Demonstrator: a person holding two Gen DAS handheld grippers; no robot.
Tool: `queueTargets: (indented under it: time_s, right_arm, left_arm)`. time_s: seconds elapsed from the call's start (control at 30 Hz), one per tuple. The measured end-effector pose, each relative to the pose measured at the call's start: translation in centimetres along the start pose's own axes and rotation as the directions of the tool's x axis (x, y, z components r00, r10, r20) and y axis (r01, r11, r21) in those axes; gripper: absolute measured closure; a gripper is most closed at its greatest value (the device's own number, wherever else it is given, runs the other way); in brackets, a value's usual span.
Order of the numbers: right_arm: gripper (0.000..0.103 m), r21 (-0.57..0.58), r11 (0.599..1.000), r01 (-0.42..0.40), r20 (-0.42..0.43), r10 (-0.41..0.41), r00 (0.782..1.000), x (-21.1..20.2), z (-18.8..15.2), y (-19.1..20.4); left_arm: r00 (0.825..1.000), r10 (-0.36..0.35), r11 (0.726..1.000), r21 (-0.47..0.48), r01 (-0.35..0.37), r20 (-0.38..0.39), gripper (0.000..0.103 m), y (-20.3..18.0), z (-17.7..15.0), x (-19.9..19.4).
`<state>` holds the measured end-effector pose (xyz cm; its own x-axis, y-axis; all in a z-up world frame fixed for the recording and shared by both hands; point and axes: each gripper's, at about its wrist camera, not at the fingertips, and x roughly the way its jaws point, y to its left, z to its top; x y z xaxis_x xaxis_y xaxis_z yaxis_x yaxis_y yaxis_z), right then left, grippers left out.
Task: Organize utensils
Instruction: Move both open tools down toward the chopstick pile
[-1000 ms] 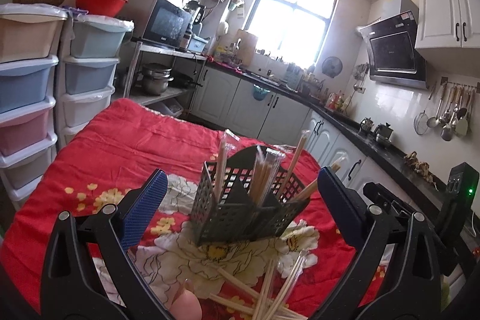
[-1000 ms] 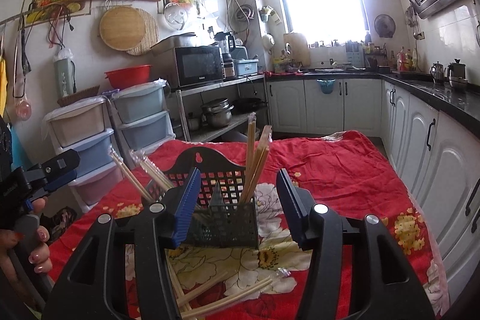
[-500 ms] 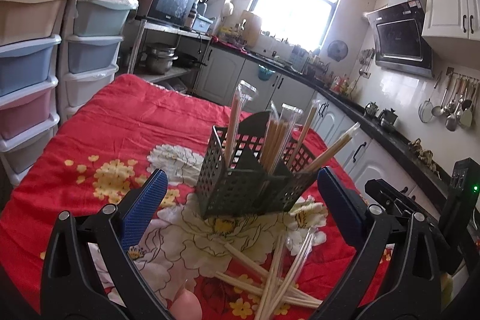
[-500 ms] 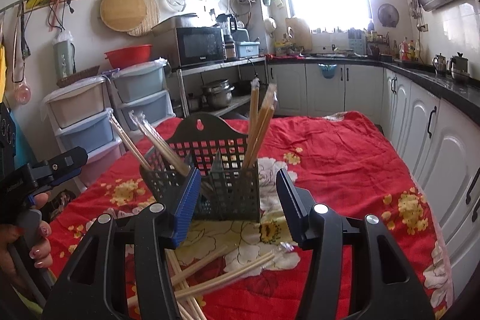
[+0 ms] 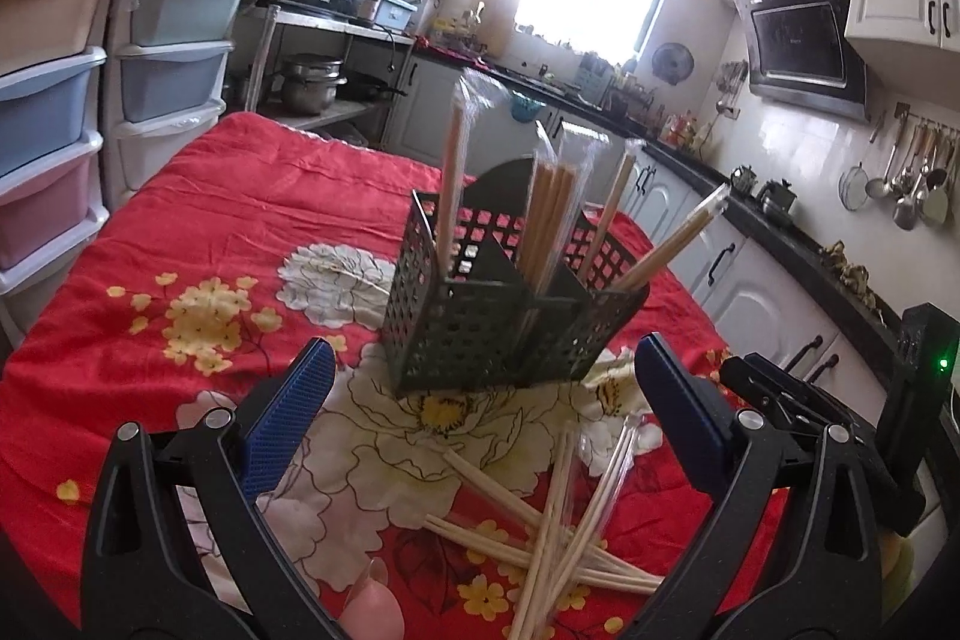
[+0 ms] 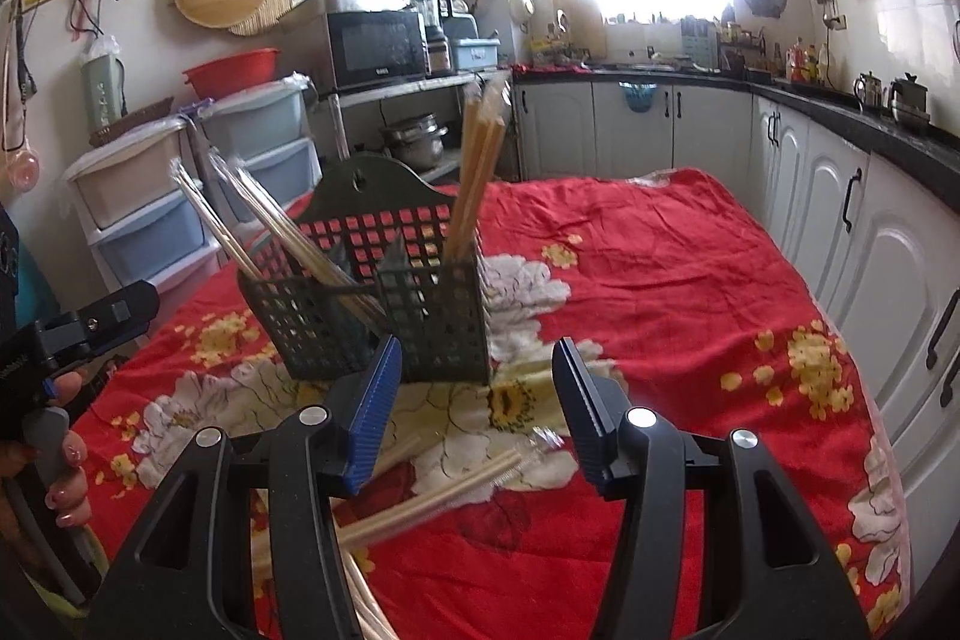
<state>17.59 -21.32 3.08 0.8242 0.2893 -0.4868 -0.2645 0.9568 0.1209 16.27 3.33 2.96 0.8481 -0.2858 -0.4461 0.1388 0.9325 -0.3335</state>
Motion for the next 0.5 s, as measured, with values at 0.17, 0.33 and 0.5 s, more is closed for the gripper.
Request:
queueTargets:
  time_s: [0.17, 0.33, 0.5]
  right_arm:
    - [0.053, 0.009, 1.0, 0.008, -0.055, -0.007, 0.998, 0.9, -0.8, -0.4]
    - [0.053, 0.018, 1.0, 0.011, -0.128, -0.009, 0.992, 2.3, -1.7, -1.0]
    - [0.053, 0.046, 0.999, 0.009, -0.202, 0.001, 0.979, 4.0, -2.5, -1.8]
  left_arm:
    - [0.999, -0.003, 1.0, 0.03, 0.005, -0.038, 0.011, -0.7, -0.5, 0.9]
    - [0.996, -0.008, 0.998, 0.061, 0.014, -0.092, 0.011, -1.3, -1.1, 2.0]
    - [0.989, -0.016, 0.995, 0.091, 0.03, -0.145, 0.011, -1.8, -1.6, 3.4]
